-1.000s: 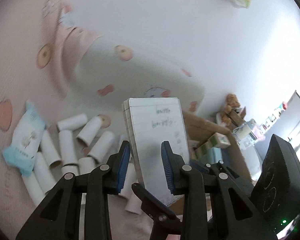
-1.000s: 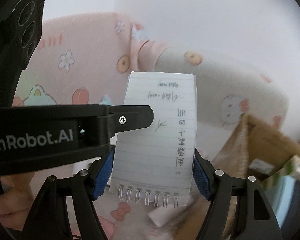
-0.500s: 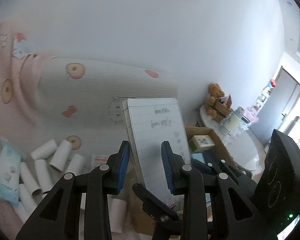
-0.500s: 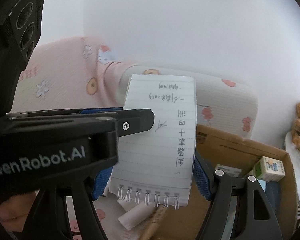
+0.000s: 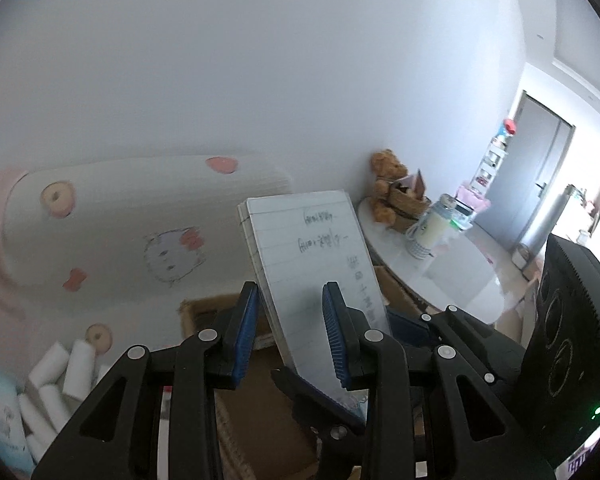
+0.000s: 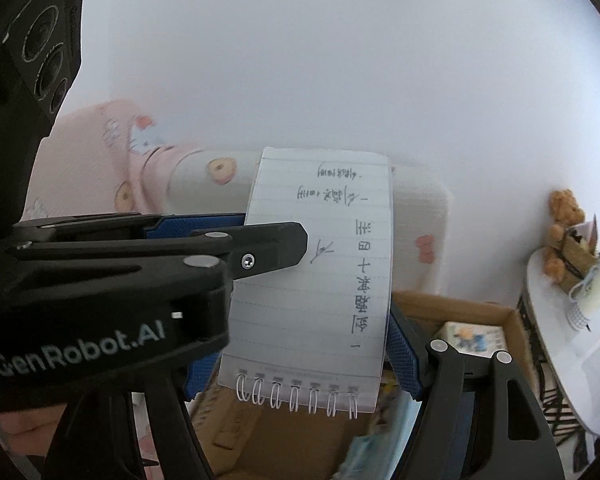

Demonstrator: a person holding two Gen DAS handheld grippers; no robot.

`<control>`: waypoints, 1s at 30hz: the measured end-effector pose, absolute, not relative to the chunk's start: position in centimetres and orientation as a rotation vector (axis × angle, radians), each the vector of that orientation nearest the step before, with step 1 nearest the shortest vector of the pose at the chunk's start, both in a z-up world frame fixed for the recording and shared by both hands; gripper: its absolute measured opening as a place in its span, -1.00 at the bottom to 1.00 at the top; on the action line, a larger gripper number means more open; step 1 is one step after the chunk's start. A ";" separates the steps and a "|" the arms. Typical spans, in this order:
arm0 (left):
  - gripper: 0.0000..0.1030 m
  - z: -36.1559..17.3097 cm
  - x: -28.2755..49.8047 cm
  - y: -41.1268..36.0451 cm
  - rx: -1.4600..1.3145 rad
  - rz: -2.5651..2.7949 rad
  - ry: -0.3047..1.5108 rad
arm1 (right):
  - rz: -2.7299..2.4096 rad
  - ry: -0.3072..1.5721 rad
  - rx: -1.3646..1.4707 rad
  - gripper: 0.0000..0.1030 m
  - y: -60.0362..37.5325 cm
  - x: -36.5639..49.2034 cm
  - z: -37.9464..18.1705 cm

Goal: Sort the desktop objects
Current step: 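Carry the notepad with the right gripper over the cardboard box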

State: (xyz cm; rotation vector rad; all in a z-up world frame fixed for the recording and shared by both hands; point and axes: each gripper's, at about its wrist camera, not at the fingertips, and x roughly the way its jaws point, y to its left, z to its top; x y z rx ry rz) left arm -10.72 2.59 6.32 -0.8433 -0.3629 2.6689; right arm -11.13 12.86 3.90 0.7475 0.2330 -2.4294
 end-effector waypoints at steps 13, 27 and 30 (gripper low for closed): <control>-0.31 0.7 -11.9 7.2 -1.092 2.479 -0.408 | -2.406 0.262 1.001 0.38 17.1 -12.6 -0.3; -0.31 -3.8 -15.1 11.5 -1.305 2.219 -0.554 | -2.377 0.357 1.202 0.38 20.1 -13.7 -3.2; -0.31 -4.1 -15.6 12.7 -1.317 2.200 -0.521 | -2.375 0.378 1.245 0.38 20.8 -14.2 -3.5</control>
